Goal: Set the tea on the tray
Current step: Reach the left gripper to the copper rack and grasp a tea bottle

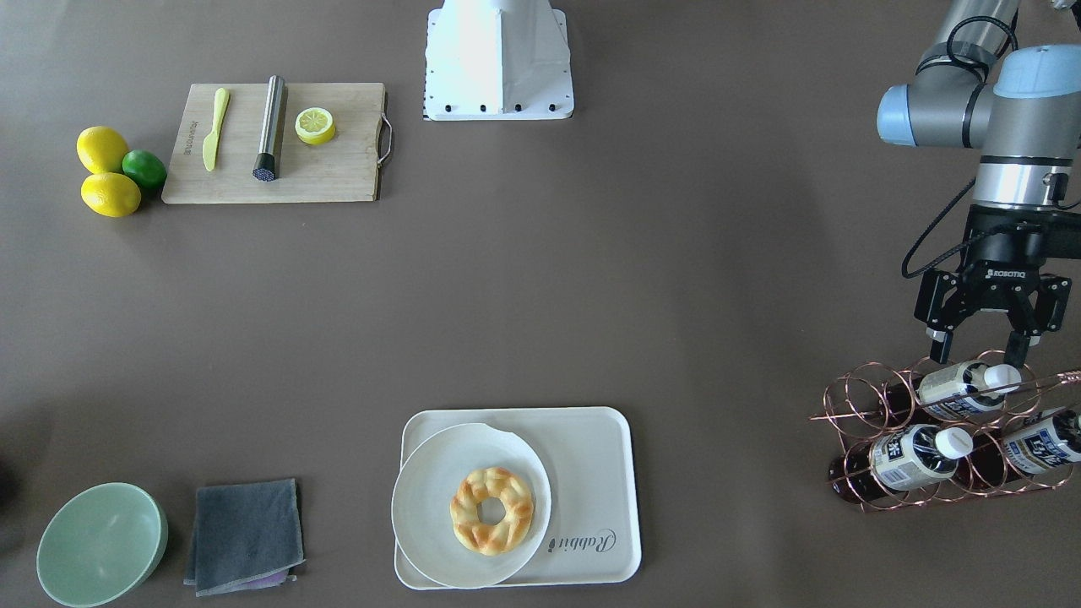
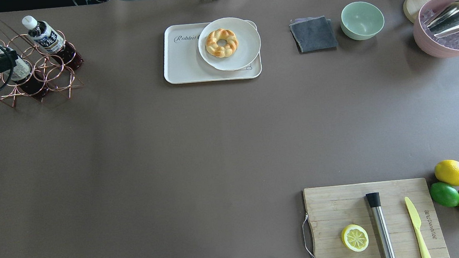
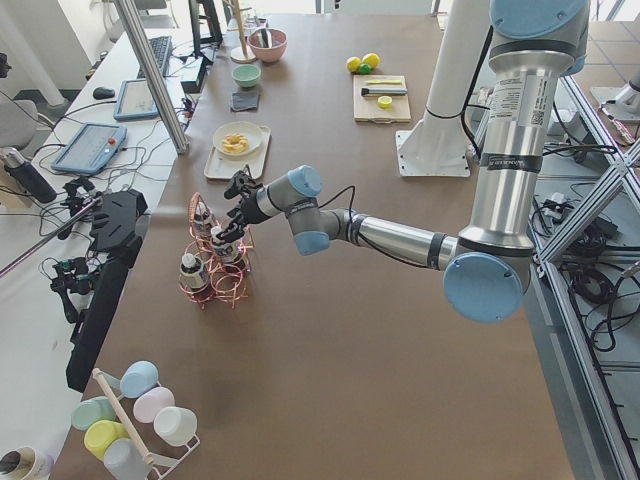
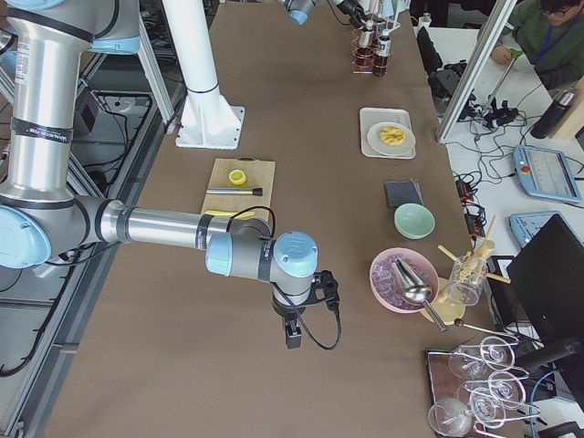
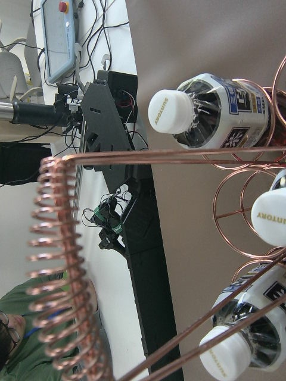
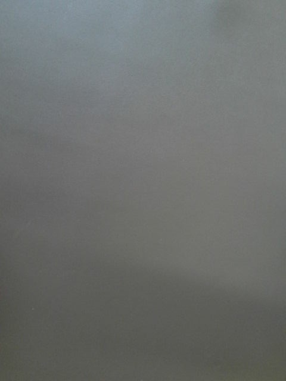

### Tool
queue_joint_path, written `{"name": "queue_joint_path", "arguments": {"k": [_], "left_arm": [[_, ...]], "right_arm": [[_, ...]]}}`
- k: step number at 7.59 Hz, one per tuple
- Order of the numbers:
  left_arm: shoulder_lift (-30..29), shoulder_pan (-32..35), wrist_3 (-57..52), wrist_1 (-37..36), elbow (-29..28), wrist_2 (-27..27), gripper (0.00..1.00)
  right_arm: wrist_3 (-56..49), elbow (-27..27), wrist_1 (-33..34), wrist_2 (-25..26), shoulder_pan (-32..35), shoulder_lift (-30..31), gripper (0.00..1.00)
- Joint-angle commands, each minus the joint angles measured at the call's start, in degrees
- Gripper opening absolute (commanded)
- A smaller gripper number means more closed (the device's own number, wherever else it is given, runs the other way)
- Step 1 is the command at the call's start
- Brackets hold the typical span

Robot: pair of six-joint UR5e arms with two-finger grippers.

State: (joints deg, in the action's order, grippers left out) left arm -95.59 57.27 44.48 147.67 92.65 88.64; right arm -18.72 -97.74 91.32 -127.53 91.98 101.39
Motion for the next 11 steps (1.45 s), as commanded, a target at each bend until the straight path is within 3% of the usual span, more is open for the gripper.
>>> {"name": "queue_joint_path", "arguments": {"k": [1,6,9,11], "left_arm": [[0.31,0.21,-1.94,0.25,-0.72,0.05,0.88],[0.14,2.84,-0.79,2.80,-2.03,0.40,0.85],[-0.91,2.67,1.84,5.95,-4.75,0.13,0.73],[-1.09,2.58,1.93,6.23,-4.94,0.13,0.72]], "right_arm": [[0.00,-0.08,0.00,0.00,-0.05,-0.05,1.00],[0.00,-0.17,-0.09,-0.09,-0.14,-0.14,1.00],[0.00,-0.17,0.00,0.00,-0.14,-0.05,1.00],[0.00,-0.17,0.00,0.00,-0.14,0.04,1.00]]}}
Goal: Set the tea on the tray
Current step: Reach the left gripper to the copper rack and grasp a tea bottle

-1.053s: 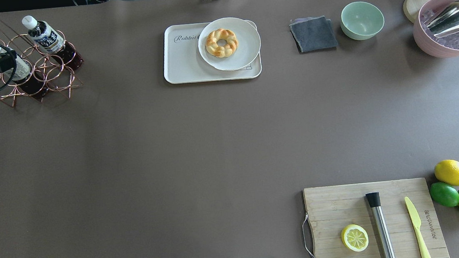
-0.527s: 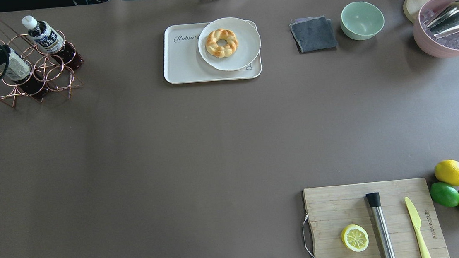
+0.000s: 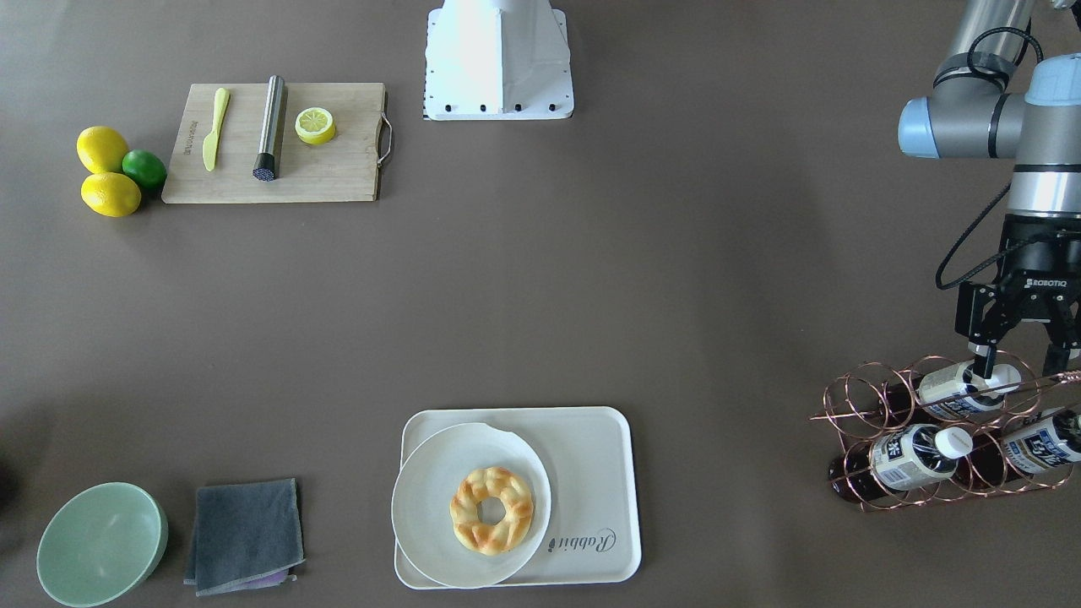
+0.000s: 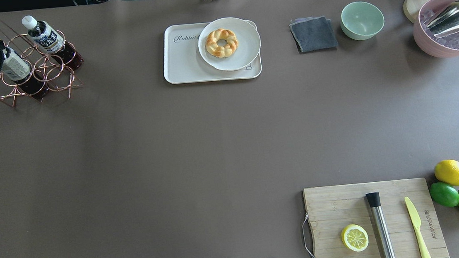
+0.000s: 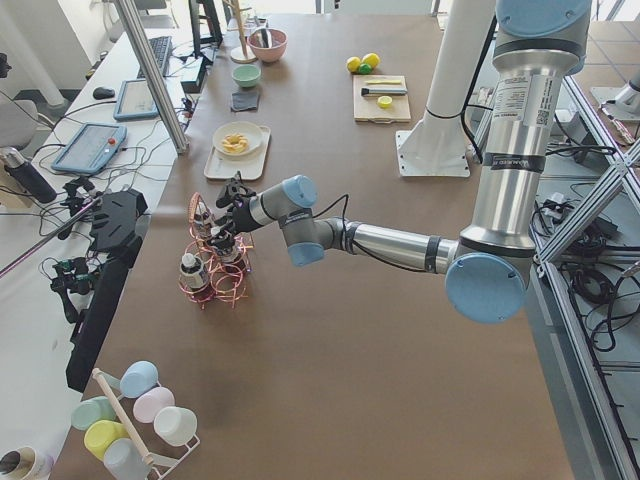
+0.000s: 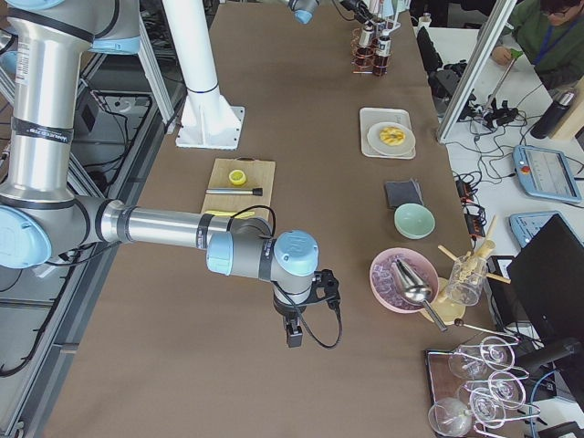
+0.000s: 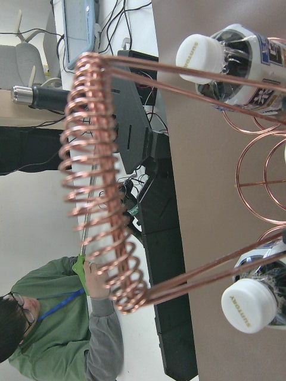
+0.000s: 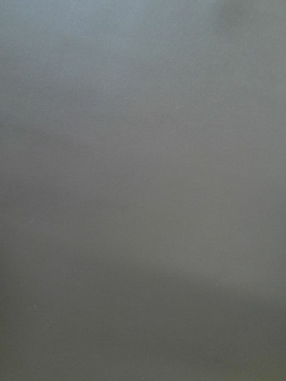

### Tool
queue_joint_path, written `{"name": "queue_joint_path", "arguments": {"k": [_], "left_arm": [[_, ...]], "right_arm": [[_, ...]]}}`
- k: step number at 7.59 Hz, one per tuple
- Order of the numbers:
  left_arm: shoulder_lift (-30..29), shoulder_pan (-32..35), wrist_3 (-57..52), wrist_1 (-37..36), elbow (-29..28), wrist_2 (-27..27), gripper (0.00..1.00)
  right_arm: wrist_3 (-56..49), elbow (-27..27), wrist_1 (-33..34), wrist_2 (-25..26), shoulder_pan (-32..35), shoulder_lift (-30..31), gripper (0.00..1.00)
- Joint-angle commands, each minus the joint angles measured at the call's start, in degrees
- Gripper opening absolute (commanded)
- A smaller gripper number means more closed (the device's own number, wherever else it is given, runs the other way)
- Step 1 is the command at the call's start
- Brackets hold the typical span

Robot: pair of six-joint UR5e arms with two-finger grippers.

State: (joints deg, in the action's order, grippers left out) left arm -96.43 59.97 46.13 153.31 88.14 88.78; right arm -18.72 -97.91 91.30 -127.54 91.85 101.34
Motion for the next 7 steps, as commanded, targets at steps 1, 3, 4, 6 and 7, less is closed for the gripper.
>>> {"name": "queue_joint_path", "arguments": {"k": [1,3,4,6,7], "left_arm": [[-0.25,-0.20,0.36,0.58,-0.42,-0.01,0.72],[-0.25,-0.46,0.36,0.67,-0.42,-0.01,0.71],[-0.25,-0.46,0.36,0.76,-0.60,-0.01,0.70],[-0.16,-0.64,0.45,1.81,-0.86,-0.01,0.67],[-0.16,-0.73,0.45,1.81,-0.86,-0.01,0.67]], "right_arm": [[0.00,0.00,0.02,0.01,0.00,0.09,1.00],[0.00,0.00,0.02,0.01,0.09,0.09,1.00],[0.00,0.00,0.02,0.01,0.00,0.09,1.00],[0.00,0.00,0.02,0.01,0.00,0.09,1.00],[0.00,0.00,0.02,0.01,0.09,0.09,1.00]]}}
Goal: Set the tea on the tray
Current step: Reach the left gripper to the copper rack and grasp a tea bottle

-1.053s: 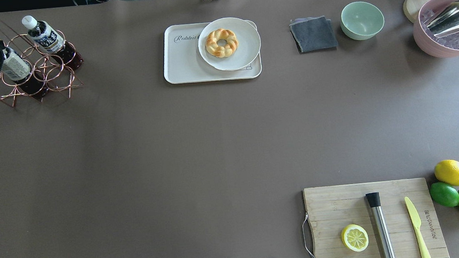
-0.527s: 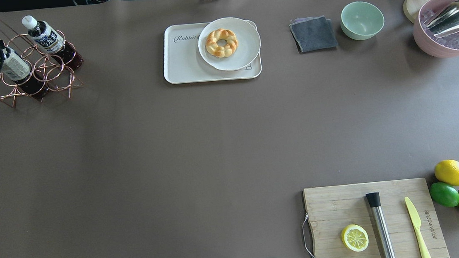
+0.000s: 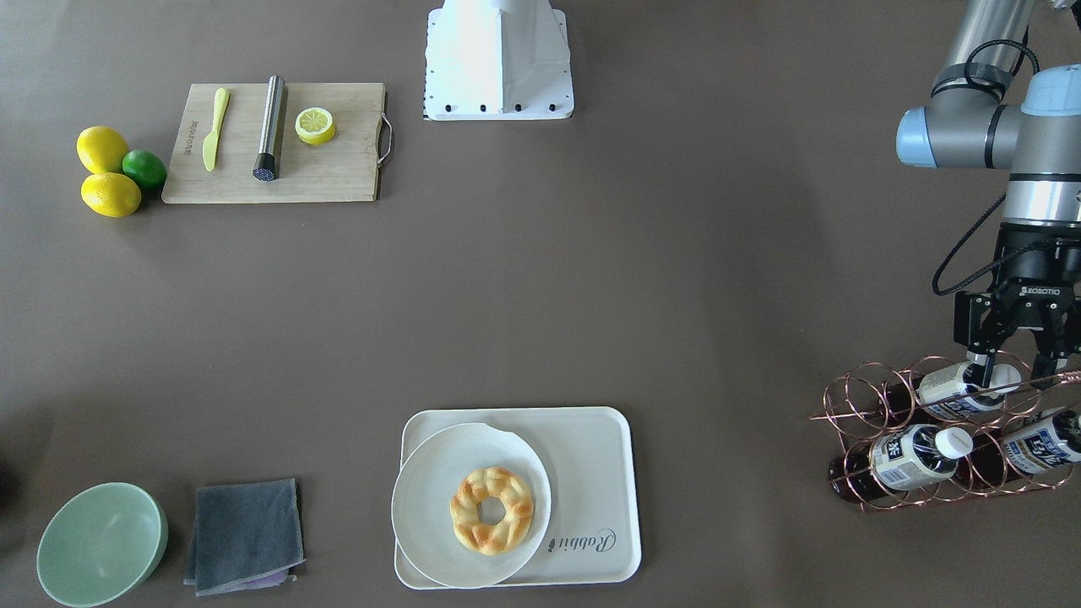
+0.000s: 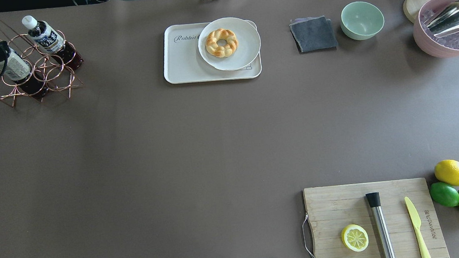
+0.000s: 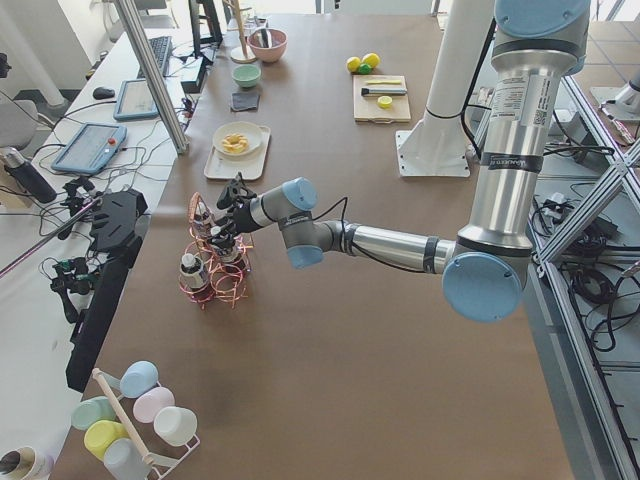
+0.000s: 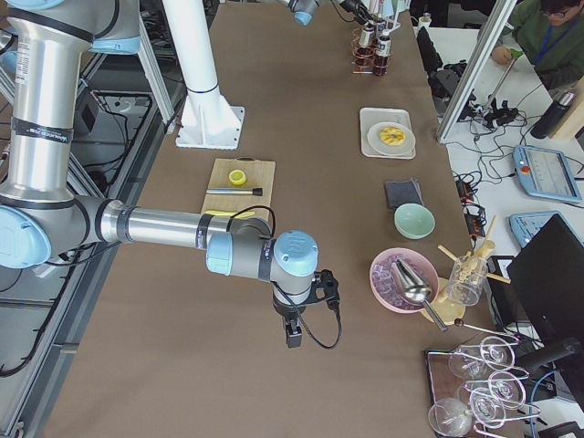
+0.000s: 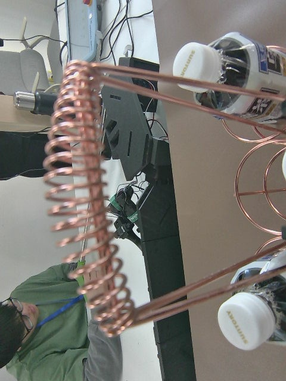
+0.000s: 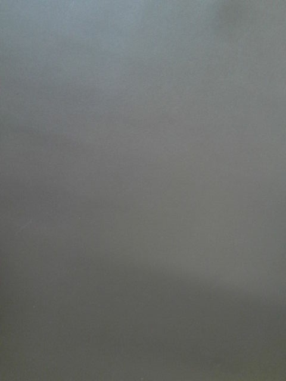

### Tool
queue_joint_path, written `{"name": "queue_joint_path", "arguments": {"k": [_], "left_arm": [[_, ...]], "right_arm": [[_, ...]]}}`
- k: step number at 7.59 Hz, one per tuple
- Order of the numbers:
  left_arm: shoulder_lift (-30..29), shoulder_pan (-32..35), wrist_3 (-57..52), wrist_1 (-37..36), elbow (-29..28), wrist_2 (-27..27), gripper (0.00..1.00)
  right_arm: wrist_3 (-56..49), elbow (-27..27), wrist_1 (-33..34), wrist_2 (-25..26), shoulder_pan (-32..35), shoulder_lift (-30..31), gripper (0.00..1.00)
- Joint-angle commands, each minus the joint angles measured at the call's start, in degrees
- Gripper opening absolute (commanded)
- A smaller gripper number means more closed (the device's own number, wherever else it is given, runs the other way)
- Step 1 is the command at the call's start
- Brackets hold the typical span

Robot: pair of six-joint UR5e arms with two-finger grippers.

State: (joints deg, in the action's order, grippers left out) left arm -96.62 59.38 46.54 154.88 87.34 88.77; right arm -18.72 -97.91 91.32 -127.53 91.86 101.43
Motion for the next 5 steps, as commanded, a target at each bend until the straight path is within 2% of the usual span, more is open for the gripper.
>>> {"name": "queue_joint_path", "arguments": {"k": [1,2,3,5], "left_arm": [[0.02,-0.23,0.13,0.24,-0.06,0.00,0.67],[0.02,-0.58,2.22,0.24,-0.06,0.00,0.67],[0.29,-1.11,4.24,0.33,0.02,0.00,0.61],[0.81,-1.11,3.65,1.21,0.29,0.26,0.45]], "right_arm": [[0.00,0.09,0.00,0.00,-0.02,0.00,1.00],[0.00,0.00,0.00,0.00,-0.02,0.00,1.00],[0.00,0.00,0.00,0.00,-0.02,0.00,1.00],[0.00,0.00,-0.09,0.00,-0.02,-0.09,1.00]]}}
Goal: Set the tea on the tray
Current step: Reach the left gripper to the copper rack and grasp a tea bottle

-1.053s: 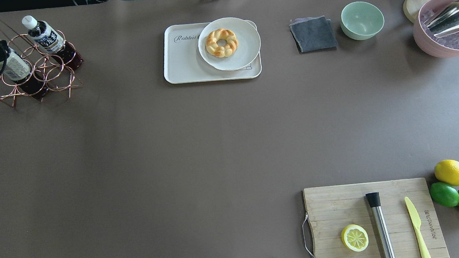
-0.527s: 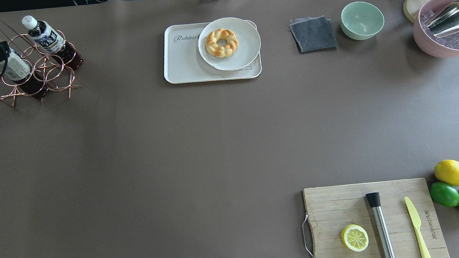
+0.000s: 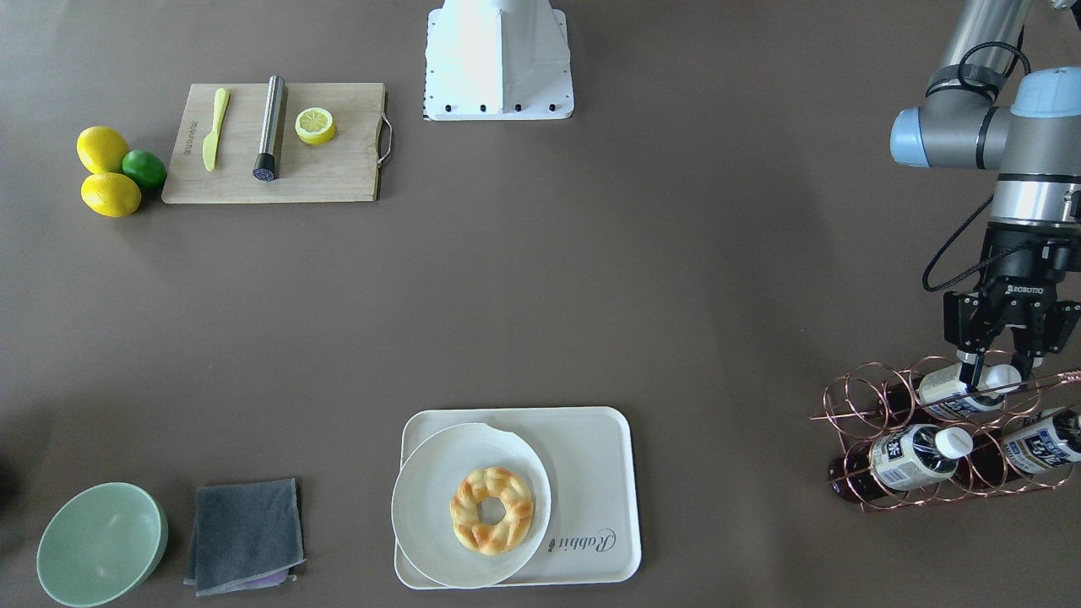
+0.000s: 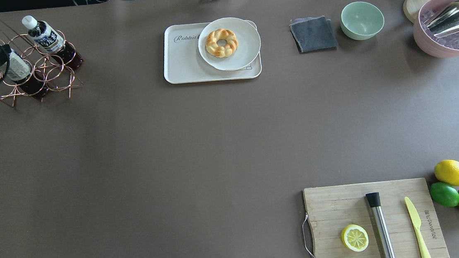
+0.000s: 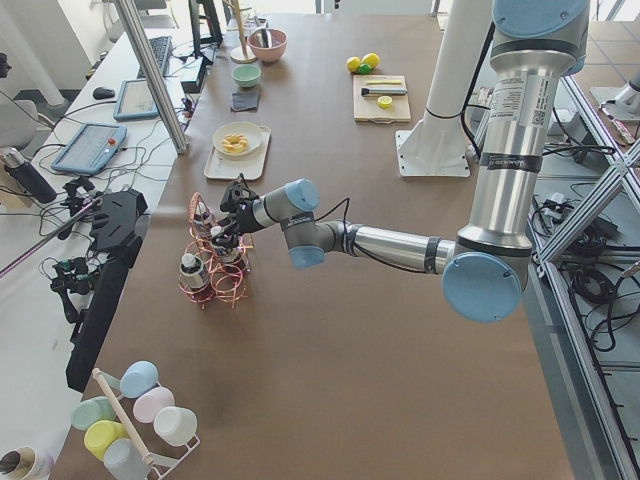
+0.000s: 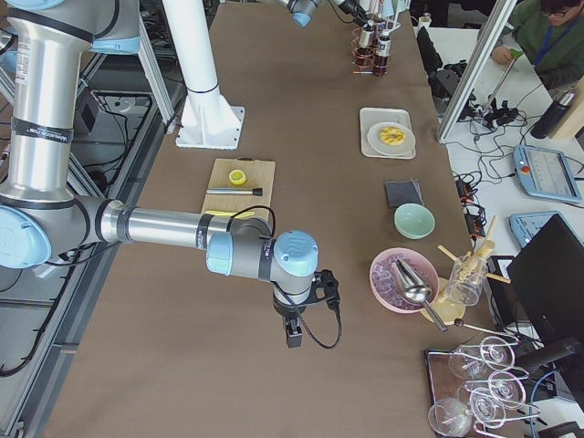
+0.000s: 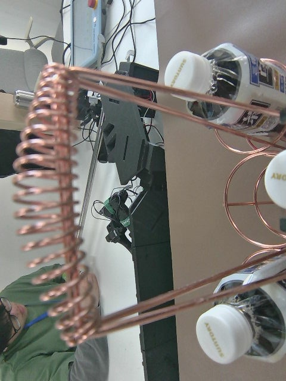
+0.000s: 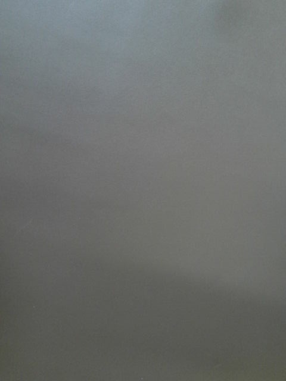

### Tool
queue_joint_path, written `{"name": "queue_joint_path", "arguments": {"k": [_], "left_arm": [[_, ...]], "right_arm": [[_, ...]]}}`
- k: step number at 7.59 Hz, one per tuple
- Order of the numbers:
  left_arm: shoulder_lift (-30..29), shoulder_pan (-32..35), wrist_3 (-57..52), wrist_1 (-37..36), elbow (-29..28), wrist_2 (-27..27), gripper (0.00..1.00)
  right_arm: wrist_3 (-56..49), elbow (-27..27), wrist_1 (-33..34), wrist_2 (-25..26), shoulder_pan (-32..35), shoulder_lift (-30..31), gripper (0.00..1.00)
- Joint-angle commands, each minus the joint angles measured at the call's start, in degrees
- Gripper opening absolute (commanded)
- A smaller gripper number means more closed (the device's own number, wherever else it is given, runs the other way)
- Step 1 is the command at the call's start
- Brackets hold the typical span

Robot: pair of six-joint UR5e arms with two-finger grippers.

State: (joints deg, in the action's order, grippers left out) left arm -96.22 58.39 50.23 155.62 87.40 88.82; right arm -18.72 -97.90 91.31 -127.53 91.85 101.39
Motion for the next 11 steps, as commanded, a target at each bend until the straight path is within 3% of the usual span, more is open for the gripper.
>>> {"name": "queue_joint_path", "arguments": {"k": [1,2,4,7,10,11], "left_arm": [[0.42,-0.11,0.05,0.47,0.31,0.30,0.35],[0.42,-0.03,-0.04,0.47,0.48,0.30,0.27],[0.42,0.41,-0.04,0.47,0.84,0.39,0.00],[0.51,2.86,-0.13,-0.14,2.85,2.13,0.00],[1.47,11.03,-3.46,-0.75,4.69,10.56,0.00],[1.74,12.09,-3.47,-4.32,8.71,13.54,0.00]], "right_arm": [[0.00,-0.01,0.00,0.00,0.08,0.04,1.00],[0.00,-0.01,0.00,0.00,0.00,-0.05,1.00],[0.00,-0.01,-0.08,0.00,0.00,0.04,1.00],[0.00,-0.01,-0.08,0.00,0.09,0.04,1.00],[0.00,-0.01,-0.08,0.00,0.09,0.30,1.00],[0.00,-0.01,-0.08,0.00,0.00,0.30,1.00]]}}
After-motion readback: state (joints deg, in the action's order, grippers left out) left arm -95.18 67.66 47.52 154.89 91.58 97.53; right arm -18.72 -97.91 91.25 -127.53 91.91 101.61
